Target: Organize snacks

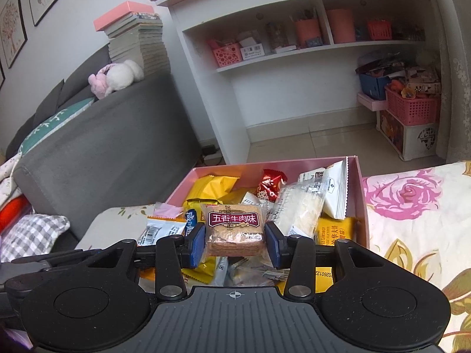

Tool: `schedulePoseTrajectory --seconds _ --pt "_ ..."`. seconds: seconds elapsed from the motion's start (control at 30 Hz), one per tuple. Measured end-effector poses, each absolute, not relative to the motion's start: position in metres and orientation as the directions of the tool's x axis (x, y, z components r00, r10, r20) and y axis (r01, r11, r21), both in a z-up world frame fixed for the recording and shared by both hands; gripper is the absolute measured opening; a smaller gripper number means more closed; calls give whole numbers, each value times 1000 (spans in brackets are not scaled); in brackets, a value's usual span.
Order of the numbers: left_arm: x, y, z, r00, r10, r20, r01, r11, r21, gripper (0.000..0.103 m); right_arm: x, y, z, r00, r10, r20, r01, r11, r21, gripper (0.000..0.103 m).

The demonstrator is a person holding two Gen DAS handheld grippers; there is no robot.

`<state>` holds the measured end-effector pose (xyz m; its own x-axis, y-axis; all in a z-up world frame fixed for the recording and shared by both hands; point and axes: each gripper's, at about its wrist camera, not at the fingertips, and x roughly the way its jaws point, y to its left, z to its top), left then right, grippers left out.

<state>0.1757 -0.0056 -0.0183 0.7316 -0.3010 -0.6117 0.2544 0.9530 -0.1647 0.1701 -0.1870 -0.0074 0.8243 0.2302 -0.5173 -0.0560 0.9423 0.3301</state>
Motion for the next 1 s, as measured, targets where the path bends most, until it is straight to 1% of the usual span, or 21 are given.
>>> schedulePoseTrajectory --seconds 0.23,0.33,0.37,0.4,0.43,0.47,0.5,0.57,0.63,0.7,0.83,0.9,0.93,1.0 --pt "172 -11 -23 764 -273 -584 266 959 -100 29 173 -185 -9 830 218 -513 -58 949 309 43" --pt "172 -12 -24 769 -264 -582 266 960 -85 30 172 -182 -9 833 212 -510 -60 953 298 45" --pt "172 -13 -24 767 -260 -586 263 961 -81 32 171 -182 -9 834 213 -508 -62 953 298 47" --pt "172 -13 -24 768 -254 -588 263 962 -72 34 171 -182 -8 832 222 -509 -66 950 307 56" --pt "171 -14 -22 771 -251 -585 266 962 -61 37 171 -183 -7 831 236 -505 -73 944 322 60" --pt "170 -17 -21 773 -247 -584 268 962 -53 47 169 -183 -6 831 244 -500 -77 940 331 66" --pt "169 -17 -19 774 -247 -583 268 962 -51 57 168 -183 -4 832 242 -499 -76 941 330 68" --pt "168 -17 -17 770 -246 -588 264 963 -57 61 165 -183 1 836 237 -494 -76 943 325 68" --pt "168 -16 -16 753 -244 -611 259 964 -66 64 160 -184 5 836 233 -496 -69 942 328 71" --pt "164 -15 -14 745 -233 -626 249 966 -63 70 155 -185 8 831 223 -509 -58 946 320 78" --pt "153 -11 -8 729 -197 -656 215 975 -53 78 140 -189 17 826 176 -536 -23 960 279 83" --pt "146 -8 -4 719 -183 -671 195 979 -58 83 132 -192 23 818 147 -557 8 964 266 88" --pt "141 -7 -2 716 -176 -676 185 981 -60 85 128 -193 25 813 133 -567 23 965 260 89" --pt "132 -7 2 713 -151 -685 162 986 -48 92 116 -194 31 803 113 -586 47 967 251 91"
